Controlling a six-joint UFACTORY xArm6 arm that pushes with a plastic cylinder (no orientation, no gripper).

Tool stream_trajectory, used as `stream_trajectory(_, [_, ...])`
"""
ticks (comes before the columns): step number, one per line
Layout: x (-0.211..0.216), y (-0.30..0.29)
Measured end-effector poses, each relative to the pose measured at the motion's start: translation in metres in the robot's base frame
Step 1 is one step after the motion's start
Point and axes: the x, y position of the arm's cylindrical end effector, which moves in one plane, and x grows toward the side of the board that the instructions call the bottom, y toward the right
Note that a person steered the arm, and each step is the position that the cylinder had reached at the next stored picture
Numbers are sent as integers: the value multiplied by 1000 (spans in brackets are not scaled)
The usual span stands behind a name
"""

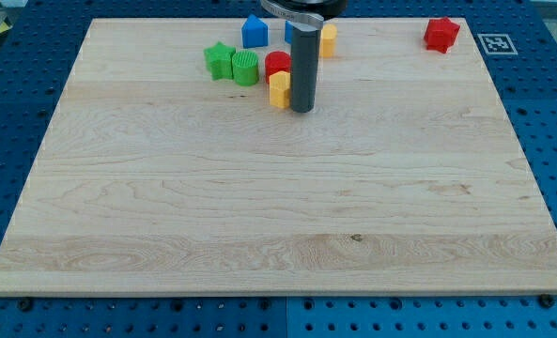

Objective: Slightly push the green star into the green circle

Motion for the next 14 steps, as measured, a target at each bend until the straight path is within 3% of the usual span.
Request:
stream_trajectory(5, [27,-2])
stream_trajectory(6, [34,-50])
stream_trajectory(8, [-41,-181])
stream_trajectory(9, [-98,-242])
stream_trajectory(10, [-156,-235])
stream_trajectory(11, [-165,-187])
stream_trajectory(13, [-123,-164])
stream_trajectory(14, [-124,-161])
